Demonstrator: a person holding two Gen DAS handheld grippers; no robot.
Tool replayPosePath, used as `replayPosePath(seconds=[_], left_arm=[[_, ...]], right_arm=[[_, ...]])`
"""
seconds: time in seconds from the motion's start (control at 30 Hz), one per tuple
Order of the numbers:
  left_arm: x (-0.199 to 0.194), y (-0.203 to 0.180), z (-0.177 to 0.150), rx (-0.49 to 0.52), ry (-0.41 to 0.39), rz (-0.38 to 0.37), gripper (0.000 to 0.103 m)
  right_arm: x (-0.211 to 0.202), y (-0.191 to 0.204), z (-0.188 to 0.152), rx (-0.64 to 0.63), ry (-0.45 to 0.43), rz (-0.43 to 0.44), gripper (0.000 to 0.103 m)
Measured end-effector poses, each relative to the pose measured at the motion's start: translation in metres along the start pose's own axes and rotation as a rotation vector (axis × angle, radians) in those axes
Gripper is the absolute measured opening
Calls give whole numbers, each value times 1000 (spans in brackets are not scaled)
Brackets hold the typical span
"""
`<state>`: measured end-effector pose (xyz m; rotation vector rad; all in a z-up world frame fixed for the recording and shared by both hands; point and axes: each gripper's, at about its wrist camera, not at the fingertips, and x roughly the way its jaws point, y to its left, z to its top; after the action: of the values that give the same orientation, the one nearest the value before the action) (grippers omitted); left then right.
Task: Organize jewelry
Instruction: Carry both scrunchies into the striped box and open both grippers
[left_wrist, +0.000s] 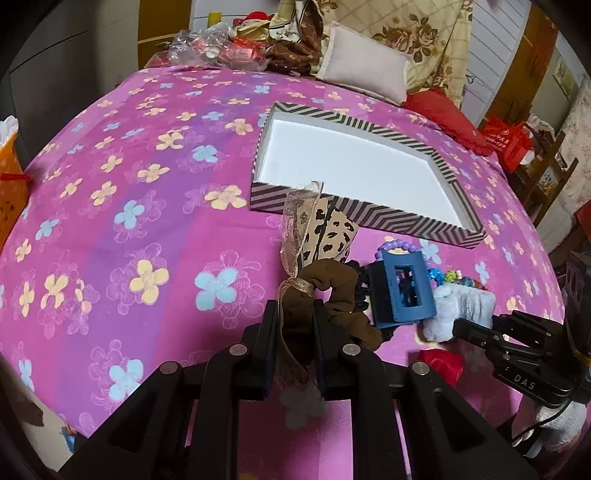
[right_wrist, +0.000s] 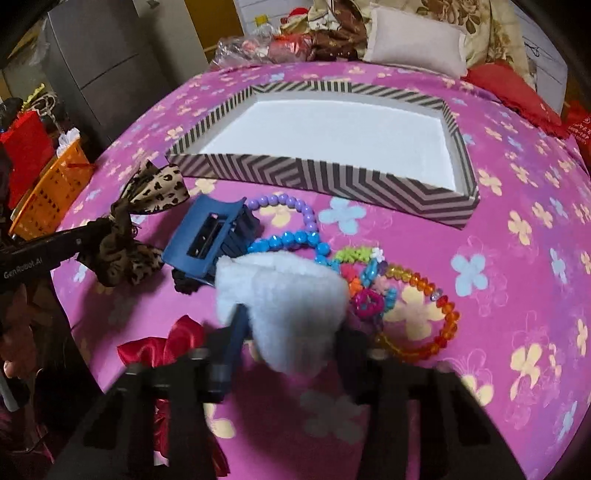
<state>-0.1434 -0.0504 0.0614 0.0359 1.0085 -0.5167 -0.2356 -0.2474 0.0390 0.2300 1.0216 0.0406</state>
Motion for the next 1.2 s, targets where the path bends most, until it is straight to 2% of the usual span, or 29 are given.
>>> replayPosePath(seconds=[0.13, 0.27, 0.47, 0.67, 0.93, 1.2], left_arm=[[-7, 0, 2, 3, -14, -16, 16], [-15, -2, 8, 8, -31, -24, 16], [-20, -3, 29, 11, -62, 8, 16], [-10, -2, 61, 5, -69, 11, 16], [25, -1, 113, -22, -41, -6, 16], [75, -5, 133, -7, 17, 60, 16]], right_arm=[[-23, 5, 2, -32, -64, -7, 26], [-51, -1, 13, -6, -132, 14, 26], [-56, -2, 38, 6, -165, 16, 26], [-38, 4, 70, 7, -167, 25, 27], [2, 6, 119, 51, -140, 48, 27], [59, 2, 144, 101, -56, 67, 27]])
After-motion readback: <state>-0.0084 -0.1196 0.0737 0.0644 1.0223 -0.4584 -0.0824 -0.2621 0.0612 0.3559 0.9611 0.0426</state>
